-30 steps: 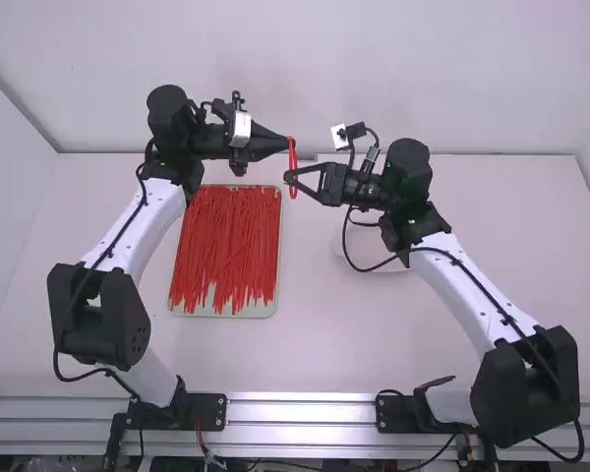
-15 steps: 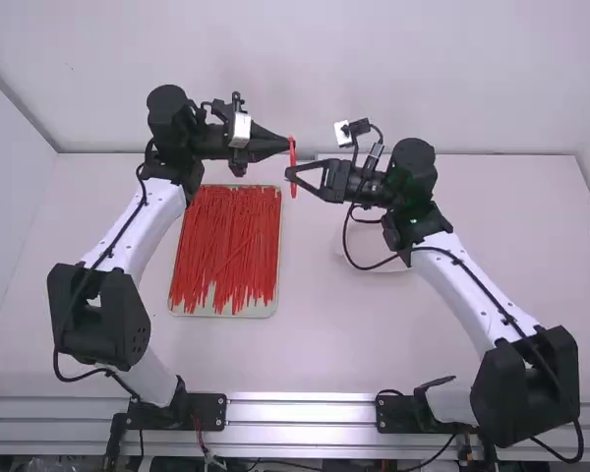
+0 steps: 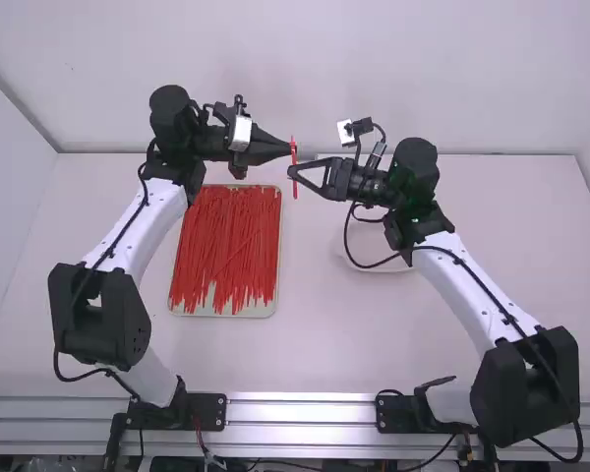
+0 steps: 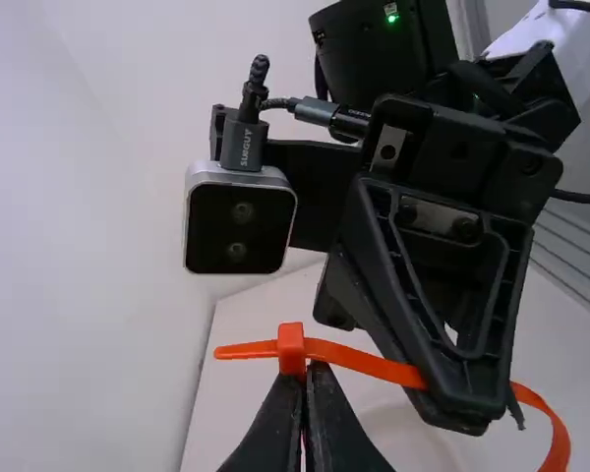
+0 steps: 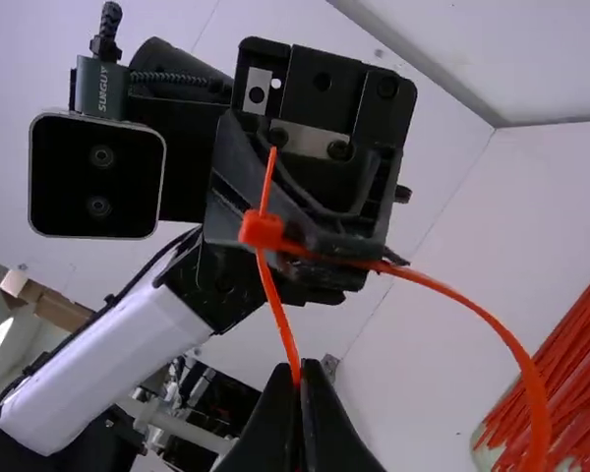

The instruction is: Fasten the cable tie

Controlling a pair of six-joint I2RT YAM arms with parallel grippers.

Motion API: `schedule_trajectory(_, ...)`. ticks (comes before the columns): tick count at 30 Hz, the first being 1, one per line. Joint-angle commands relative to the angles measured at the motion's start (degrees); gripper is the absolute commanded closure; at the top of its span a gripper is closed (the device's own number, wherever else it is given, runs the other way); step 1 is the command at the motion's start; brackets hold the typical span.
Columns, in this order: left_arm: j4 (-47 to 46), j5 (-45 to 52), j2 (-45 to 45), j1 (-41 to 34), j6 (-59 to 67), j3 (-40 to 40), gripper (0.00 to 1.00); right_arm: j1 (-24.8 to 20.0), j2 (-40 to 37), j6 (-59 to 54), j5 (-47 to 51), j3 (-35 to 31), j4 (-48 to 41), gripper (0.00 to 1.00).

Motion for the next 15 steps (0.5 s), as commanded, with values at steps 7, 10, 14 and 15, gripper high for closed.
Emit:
schedule_trajectory(7, 0.8, 3.9, -0.2, -1.9, 0.9, -2.0, 0.98, -1.7, 0.1, 3.2, 3.7, -0.3, 2.3, 1.00)
schedule_trajectory(10, 0.8, 3.9, -0.2, -1.9, 0.9, -2.1, 0.98, -1.7, 0.1, 3.1, 4.2, -0.3, 2.9, 1.00)
schedule_trajectory(14, 0.4, 3.9, -0.2, -1.9, 0.8, -2.1, 0.98, -2.4, 0.1, 3.0, 5.4, -0.3, 2.8, 1.00)
schedule_trajectory(15, 0.4, 3.9, -0.2, -1.9, 0.8, -2.1, 0.98, -2.6, 0.1, 3.1, 5.4, -0.3, 2.9, 1.00)
